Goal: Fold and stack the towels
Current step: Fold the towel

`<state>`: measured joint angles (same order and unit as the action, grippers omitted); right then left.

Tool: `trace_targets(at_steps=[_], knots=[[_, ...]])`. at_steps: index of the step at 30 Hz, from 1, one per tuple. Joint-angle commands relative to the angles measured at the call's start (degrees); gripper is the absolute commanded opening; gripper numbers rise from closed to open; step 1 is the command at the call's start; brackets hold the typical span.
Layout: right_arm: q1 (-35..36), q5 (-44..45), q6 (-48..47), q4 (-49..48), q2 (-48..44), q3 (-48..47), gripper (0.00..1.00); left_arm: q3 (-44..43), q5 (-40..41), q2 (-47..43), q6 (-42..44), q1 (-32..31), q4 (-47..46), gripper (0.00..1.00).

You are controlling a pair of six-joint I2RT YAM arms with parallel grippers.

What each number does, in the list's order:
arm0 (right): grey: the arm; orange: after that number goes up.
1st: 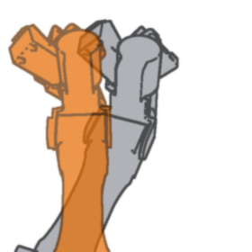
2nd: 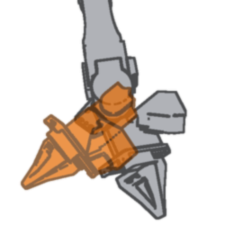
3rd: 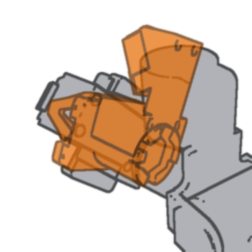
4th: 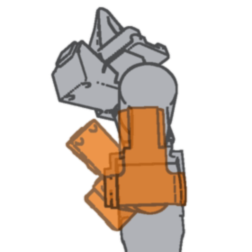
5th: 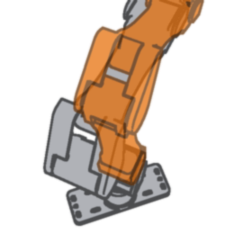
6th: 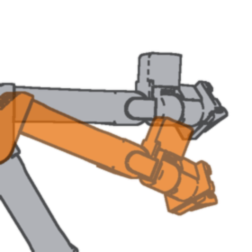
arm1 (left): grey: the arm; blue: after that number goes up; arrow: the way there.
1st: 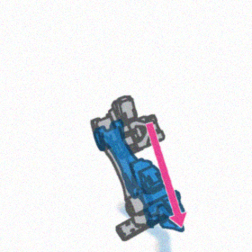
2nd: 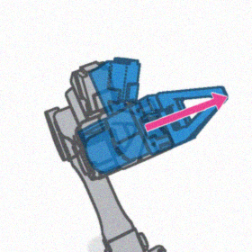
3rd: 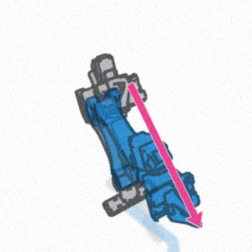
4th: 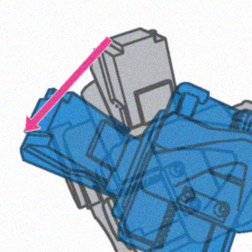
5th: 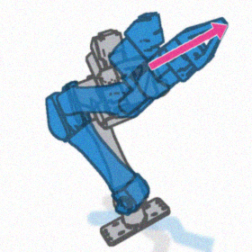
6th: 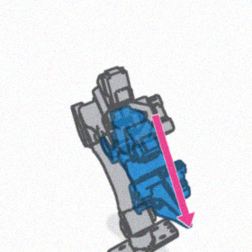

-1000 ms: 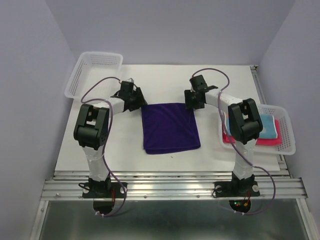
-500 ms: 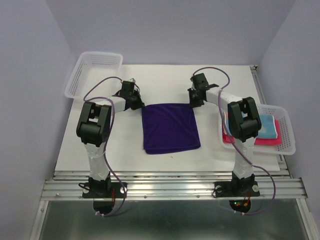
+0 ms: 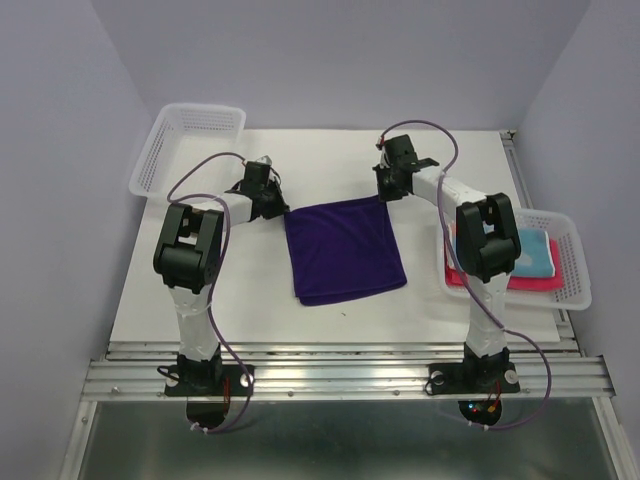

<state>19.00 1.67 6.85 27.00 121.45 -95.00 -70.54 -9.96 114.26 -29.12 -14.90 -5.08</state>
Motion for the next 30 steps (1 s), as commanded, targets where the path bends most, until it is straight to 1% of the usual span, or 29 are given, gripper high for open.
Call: trace_targets(at_steps=[1, 5, 9, 14, 17, 20, 26, 30], knots=[[-1.0, -0.6, -3.2, -0.5, 1.2, -2.7, 0.01, 0.0, 1.9, -3.2, 1.5, 0.3, -0.5, 0.0], [-1.0, -3.3, -3.4, -2.2, -0.2, 0.2, 0.01, 1.0, 0.2, -5.6, 1.4, 0.3, -1.5, 0.0], [-1.0, -4.0, -3.2, -3.5, -3.6, 3.2, 0.01, 6.0, -2.5, -9.6, 1.0, 0.0, -4.8, 0.0], [-1.0, -6.1, -3.7, -3.7, -7.8, 7.5, 0.01, 11.7, -2.9, -14.8, 0.1, -1.2, -7.6, 0.0], [-1.0, -7.7, -3.4, -5.7, -12.3, 12.3, 0.01, 16.0, -2.9, -19.6, -0.5, -2.1, -9.3, 0.0], [-1.0, -8.9, -3.1, -6.5, -15.2, 15.9, 0.01, 19.6, -2.7, -22.0, -0.9, -3.3, -10.2, 0.0], [-1.0, -10.5, -2.7, -5.0, -22.9, 21.7, 0.01, 26.8, -2.2, -28.3, -3.2, -5.4, -12.1, 0.0], [-1.0, -11.2, -0.8, -5.2, -28.1, 27.5, 0.01, 30.9, -1.7, -34.6, -4.7, -6.5, -12.6, 0.0]])
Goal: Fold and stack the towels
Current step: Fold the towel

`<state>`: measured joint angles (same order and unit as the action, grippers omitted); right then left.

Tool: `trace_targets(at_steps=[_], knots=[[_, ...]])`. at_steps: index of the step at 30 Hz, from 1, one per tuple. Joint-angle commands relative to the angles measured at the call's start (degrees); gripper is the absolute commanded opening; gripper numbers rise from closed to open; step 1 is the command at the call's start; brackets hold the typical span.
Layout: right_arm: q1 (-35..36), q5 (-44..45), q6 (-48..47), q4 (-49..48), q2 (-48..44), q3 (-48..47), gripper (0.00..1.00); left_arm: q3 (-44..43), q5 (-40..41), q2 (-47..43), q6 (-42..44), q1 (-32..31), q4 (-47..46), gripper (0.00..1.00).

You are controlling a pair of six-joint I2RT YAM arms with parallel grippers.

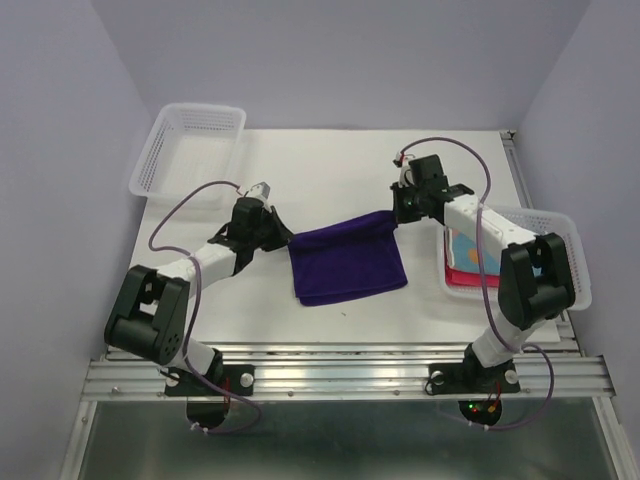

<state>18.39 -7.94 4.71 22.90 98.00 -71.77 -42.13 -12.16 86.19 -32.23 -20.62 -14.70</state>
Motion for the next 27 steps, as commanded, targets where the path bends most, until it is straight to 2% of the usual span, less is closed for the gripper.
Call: trace_targets(at_steps=[1, 9, 21, 27], knots=[[-0.4, -1.8, 1.8, -1.1, -5.7, 5.3, 0.01, 4.2, 0.9, -7.6, -2.0, -1.3, -3.1, 0.0], [-0.4, -5.1, 4.7, -2.0, -16.2, 15.9, 0.02, 14.9, 1.2, -17.0, -5.8, -3.8, -4.9, 0.0], [-0.3, -7.5, 7.9, -2.0, -26.0, 25.4, 0.03, 22.9, 0.5, -21.9, -9.6, -8.1, -7.3, 0.0], [-0.3, -9.0, 10.6, -4.3, -27.6, 30.5, 0.03, 24.1, -1.1, -20.5, -10.1, -10.4, -8.2, 0.0]])
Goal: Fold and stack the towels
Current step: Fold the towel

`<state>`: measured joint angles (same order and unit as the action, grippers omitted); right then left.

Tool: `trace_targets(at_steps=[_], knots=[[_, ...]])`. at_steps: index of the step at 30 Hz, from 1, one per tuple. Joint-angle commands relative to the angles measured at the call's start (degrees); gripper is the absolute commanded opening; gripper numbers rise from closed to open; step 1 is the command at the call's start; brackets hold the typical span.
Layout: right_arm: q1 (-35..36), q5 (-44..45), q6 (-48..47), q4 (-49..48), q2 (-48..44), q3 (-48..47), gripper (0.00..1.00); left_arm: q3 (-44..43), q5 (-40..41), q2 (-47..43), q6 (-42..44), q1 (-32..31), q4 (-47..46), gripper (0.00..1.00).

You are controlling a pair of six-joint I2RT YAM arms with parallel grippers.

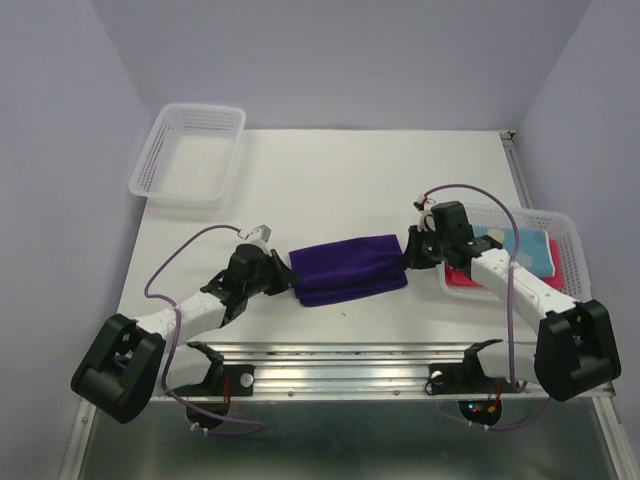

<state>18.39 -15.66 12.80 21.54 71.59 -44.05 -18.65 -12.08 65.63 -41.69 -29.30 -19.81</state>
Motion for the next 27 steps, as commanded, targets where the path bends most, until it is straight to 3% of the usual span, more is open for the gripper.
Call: trace_targets(at_steps=[1, 6, 7, 8, 9, 10, 12, 13, 14, 15, 16, 17, 19, 20, 27], knots=[[-0.3, -1.8, 2.7, -3.3, -1.4, 3.3, 0.03, 1.2, -1.0, 0.1, -1.0, -2.2, -3.1, 0.0], [-0.3, -1.0, 5.7, -3.7, -1.7, 6.0, 0.06, 3.0, 0.0, 0.2, -2.6, -3.4, -2.9, 0.0], [-0.3, -0.9, 6.4, -3.7, -1.8, 6.5, 0.15, 3.2, 0.1, 0.3, -2.7, -3.4, -2.4, 0.0], [-0.3, -0.1, 7.0, -3.6, -2.1, 6.9, 0.17, 3.1, 0.2, 0.3, -3.0, -3.4, -1.9, 0.01], [-0.3, 0.4, 7.8, -3.5, -2.6, 7.7, 0.2, 2.8, 0.6, 0.2, -2.9, -3.4, -1.3, 0.1], [-0.3, 1.1, 8.2, -3.5, -2.9, 7.8, 0.35, 2.7, 0.7, 0.0, -3.0, -3.4, -0.1, 0.17], [-0.2, 1.3, 8.7, -3.3, -3.1, 7.1, 0.39, 1.9, 1.5, -1.1, -2.8, -3.4, 2.0, 0.36], [-0.3, 1.5, 8.9, -3.2, -3.1, 6.5, 0.46, 0.9, 1.9, -1.7, -2.8, -3.4, 3.4, 0.44], [0.0, 1.5, 8.8, -2.7, -3.0, 5.7, 0.48, 0.6, 2.8, -3.6, -2.6, -3.4, 6.0, 0.61], [0.3, 1.7, 8.8, -2.7, -3.0, 5.0, 0.52, 0.2, 2.8, -4.7, -2.4, -3.4, 7.2, 0.61], [0.9, 1.6, 8.3, -2.8, -2.8, 3.4, 0.64, -0.4, 4.3, -5.9, -2.3, -3.4, 9.8, 0.86], [2.0, 1.4, 7.9, -2.7, -2.3, 2.4, 0.72, -0.8, 5.0, -8.2, -2.2, -3.4, 10.8, 0.98], [2.9, 2.1, 7.5, -3.2, -1.7, 0.6, 0.85, -1.9, 7.8, -10.2, -1.9, -3.4, 13.1, 0.99], [3.4, 2.6, 7.2, -3.3, -0.7, -1.4, 1.0, -2.3, 8.4, -10.9, -1.6, -3.4, 15.0, 0.99], [4.2, 4.0, 5.0, -4.6, 8.5, -9.5, 1.0, -6.5, 13.8, -12.5, 0.0, -3.4, 18.0, 0.99]])
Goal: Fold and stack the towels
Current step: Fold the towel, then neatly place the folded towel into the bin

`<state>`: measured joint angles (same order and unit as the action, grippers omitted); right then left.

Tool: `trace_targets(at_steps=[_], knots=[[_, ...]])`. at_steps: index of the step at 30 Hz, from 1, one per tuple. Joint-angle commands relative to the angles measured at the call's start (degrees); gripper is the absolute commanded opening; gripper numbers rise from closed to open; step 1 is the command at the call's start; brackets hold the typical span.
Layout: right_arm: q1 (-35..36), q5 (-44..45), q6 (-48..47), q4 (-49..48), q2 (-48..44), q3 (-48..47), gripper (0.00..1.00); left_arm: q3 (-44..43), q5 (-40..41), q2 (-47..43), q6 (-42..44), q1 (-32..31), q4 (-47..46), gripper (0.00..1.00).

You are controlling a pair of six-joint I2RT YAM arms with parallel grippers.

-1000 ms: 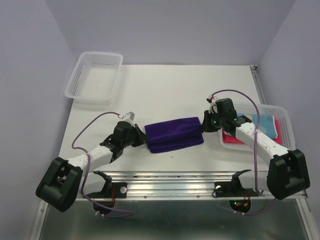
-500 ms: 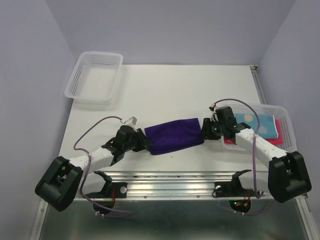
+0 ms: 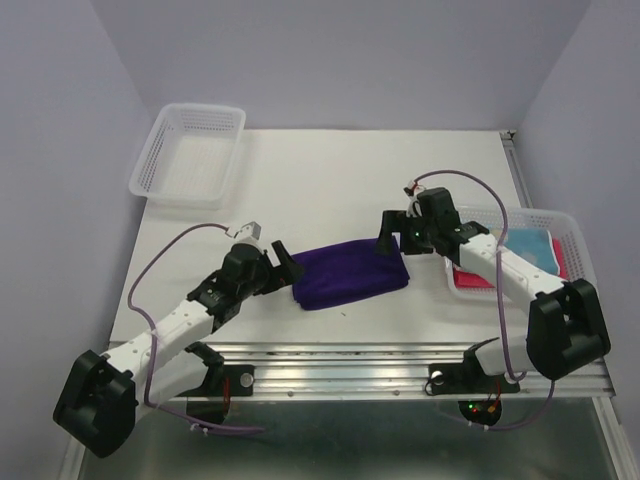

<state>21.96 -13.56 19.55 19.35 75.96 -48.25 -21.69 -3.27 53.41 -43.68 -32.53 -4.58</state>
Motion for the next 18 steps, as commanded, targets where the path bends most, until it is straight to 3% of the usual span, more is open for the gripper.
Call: trace_targets(at_steps=[1, 6, 13, 18], knots=[[0.7, 2.5, -2.0, -2.2, 5.1, -5.9, 1.0, -4.4, 5.3, -0.1, 2.3, -0.2, 3.4, 0.99], [0.9, 9.2, -2.5, 1.5, 9.4, -7.1, 1.0, -5.9, 6.3, 1.5, 3.1, -0.1, 4.1, 0.99], [1.4, 9.9, -3.7, 1.8, 12.5, -4.6, 0.99, -6.4, 6.9, 4.3, 3.4, 0.0, 3.4, 0.99], [1.7, 9.0, -3.4, 0.5, 17.1, -4.1, 0.85, -7.7, 7.0, 6.9, 4.3, 0.0, 3.1, 0.99]])
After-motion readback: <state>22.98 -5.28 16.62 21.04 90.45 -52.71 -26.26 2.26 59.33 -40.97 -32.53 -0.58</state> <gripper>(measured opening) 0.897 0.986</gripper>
